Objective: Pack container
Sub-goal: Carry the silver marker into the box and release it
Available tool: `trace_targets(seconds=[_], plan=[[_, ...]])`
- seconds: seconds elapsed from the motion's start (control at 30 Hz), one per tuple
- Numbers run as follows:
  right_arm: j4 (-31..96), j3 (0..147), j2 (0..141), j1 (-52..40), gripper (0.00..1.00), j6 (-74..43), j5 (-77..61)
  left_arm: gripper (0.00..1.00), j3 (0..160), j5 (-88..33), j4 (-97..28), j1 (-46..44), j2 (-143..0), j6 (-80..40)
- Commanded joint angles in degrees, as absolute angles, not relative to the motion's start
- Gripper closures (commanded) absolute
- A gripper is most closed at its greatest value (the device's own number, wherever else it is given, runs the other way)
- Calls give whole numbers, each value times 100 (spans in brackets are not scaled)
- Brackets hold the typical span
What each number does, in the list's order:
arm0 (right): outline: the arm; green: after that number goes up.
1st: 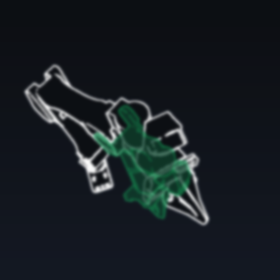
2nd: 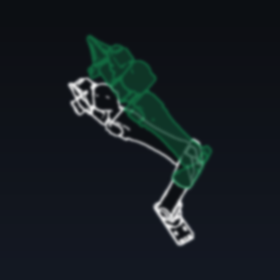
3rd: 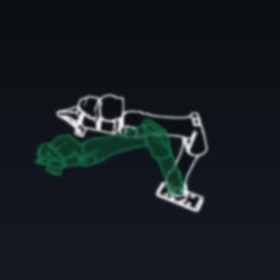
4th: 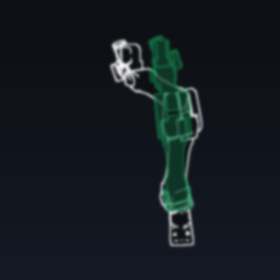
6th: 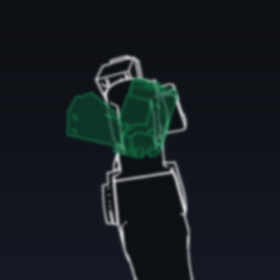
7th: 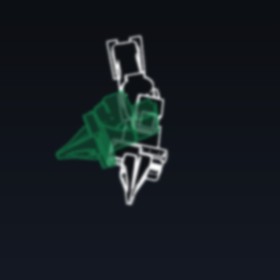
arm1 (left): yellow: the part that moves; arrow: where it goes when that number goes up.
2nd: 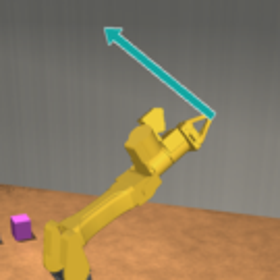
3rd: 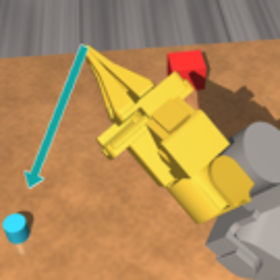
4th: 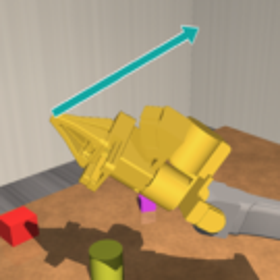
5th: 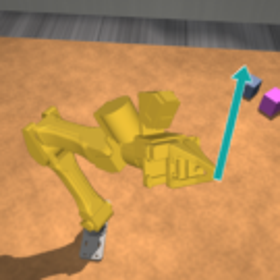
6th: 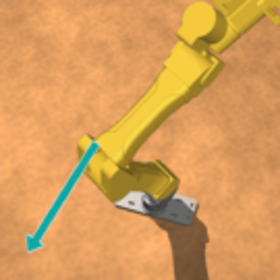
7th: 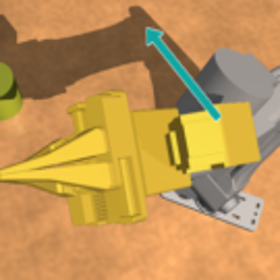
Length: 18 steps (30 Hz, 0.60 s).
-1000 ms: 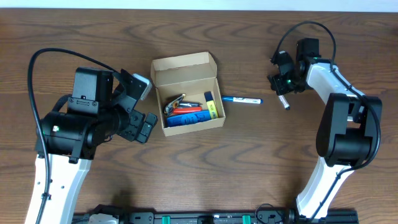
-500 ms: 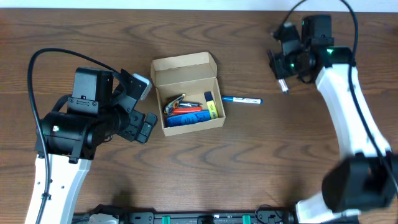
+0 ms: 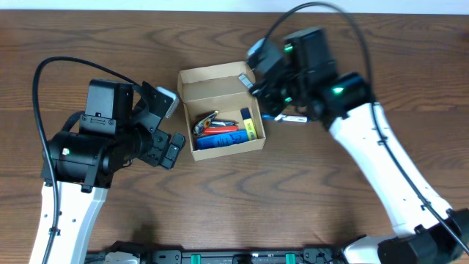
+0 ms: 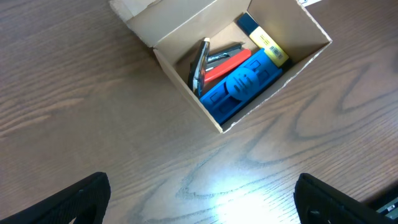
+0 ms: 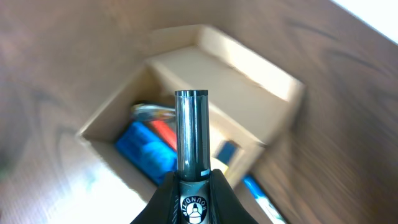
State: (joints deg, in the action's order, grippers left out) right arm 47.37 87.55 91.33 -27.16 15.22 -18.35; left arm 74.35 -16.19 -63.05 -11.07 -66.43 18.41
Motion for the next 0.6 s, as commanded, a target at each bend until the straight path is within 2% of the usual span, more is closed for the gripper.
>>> trace_targets(seconds=[0.0, 0.17, 0.57], plan=[[4759, 8764, 9483, -3076, 99, 2377, -1925, 5, 7511, -1653, -6326, -1087, -6663, 1911], [4707, 8764, 10090, -3433, 99, 3415, -1603, 5, 7511, -1653, -6326, -1087, -6663, 1911], [3686, 8764, 11437, -3454, 99, 5170, -1588, 5, 7511, -1653, -6326, -1087, -6663, 1911]])
